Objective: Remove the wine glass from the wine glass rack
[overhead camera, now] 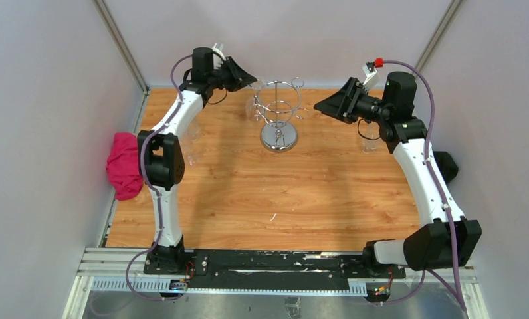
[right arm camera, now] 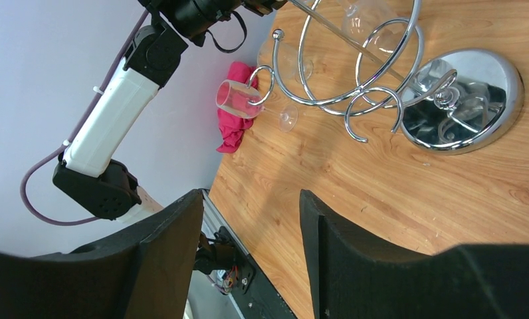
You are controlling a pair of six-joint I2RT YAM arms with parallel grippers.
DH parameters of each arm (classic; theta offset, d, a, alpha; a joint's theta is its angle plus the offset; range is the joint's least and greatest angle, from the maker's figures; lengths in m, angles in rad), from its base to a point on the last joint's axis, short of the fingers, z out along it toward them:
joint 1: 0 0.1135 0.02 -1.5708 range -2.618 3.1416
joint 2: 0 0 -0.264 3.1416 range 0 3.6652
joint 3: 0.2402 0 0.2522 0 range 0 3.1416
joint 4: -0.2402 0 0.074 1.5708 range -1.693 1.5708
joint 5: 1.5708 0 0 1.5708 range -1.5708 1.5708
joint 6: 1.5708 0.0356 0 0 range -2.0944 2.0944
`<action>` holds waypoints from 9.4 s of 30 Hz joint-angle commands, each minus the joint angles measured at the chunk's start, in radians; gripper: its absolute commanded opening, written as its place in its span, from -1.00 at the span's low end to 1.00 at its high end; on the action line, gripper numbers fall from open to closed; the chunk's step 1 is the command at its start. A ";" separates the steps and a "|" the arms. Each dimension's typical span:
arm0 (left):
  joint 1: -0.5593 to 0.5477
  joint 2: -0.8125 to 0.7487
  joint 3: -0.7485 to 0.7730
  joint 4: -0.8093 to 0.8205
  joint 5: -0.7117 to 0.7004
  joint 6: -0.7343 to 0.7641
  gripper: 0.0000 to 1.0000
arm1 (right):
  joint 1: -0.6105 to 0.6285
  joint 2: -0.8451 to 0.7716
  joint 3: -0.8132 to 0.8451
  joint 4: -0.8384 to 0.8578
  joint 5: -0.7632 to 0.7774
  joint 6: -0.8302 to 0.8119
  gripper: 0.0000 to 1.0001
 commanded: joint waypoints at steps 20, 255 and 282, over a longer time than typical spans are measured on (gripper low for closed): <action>0.054 -0.056 -0.063 0.115 0.065 -0.055 -0.88 | -0.016 -0.023 -0.036 0.036 -0.026 0.021 0.18; -0.030 -0.854 -0.887 1.513 0.115 -0.799 0.49 | 0.406 0.054 -0.069 1.646 -0.168 0.828 -1.00; -0.022 -1.187 -0.632 0.053 -0.160 0.109 0.52 | 0.407 -0.190 -0.112 0.907 -0.244 0.255 -1.00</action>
